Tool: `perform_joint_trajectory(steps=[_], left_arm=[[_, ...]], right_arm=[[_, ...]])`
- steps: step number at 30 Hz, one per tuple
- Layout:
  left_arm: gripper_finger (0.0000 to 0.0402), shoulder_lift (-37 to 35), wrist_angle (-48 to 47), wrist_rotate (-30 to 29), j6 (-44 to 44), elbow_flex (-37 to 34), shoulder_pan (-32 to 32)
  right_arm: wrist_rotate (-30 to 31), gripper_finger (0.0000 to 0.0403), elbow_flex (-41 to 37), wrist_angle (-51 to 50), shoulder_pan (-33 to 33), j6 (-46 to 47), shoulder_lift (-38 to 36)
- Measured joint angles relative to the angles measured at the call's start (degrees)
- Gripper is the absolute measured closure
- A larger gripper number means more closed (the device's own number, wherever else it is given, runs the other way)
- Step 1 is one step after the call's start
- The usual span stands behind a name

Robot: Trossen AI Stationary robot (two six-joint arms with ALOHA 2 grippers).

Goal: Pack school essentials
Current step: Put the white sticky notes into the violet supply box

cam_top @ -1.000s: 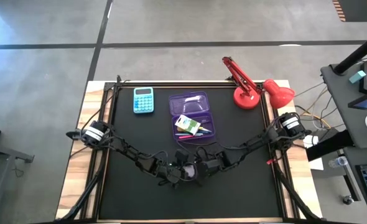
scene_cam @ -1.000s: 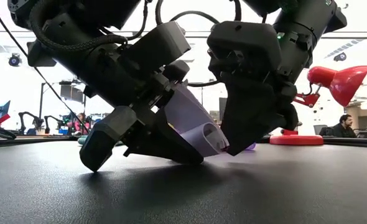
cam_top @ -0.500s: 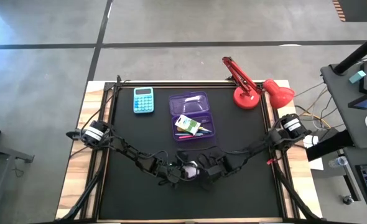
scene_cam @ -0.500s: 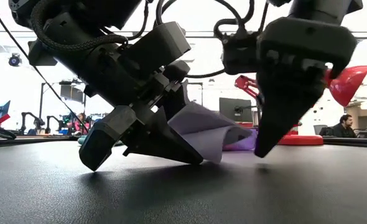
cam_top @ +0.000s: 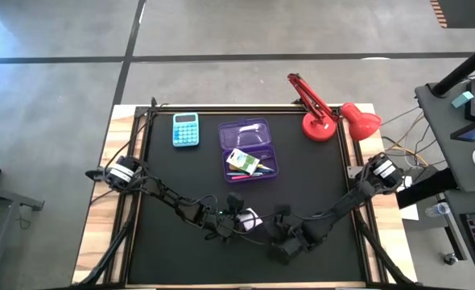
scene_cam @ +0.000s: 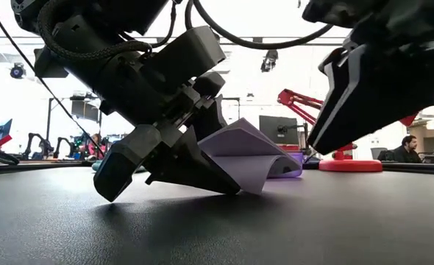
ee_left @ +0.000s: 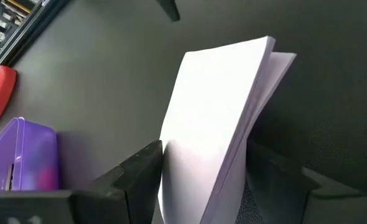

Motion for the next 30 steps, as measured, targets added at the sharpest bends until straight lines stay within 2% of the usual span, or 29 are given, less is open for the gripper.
perform_joint_trajectory(steps=[4,12,19,23,30], left_arm=[[0.0197,0.0,0.0,0.0,0.0,0.0,0.0],[0.0197,0.0,0.0,0.0,0.0,0.0,0.0],[0.0197,0.0,0.0,0.2,-1.5,0.0,0.0],[0.0197,0.0,-0.1,0.4,-2.8,0.0,0.0],[0.0197,0.0,0.0,0.4,-2.9,0.0,0.0]], right_arm=[[1.3,0.0266,0.0,0.0,-0.3,2.9,0.0],[1.4,0.0238,0.0,0.3,-0.4,-0.2,0.4],[1.4,0.0196,0.0,0.8,-0.5,-0.3,2.6],[1.8,0.0193,0.0,1.6,-0.6,-0.4,2.8],[6.6,0.0192,0.0,1.7,-0.9,-4.3,3.1]])
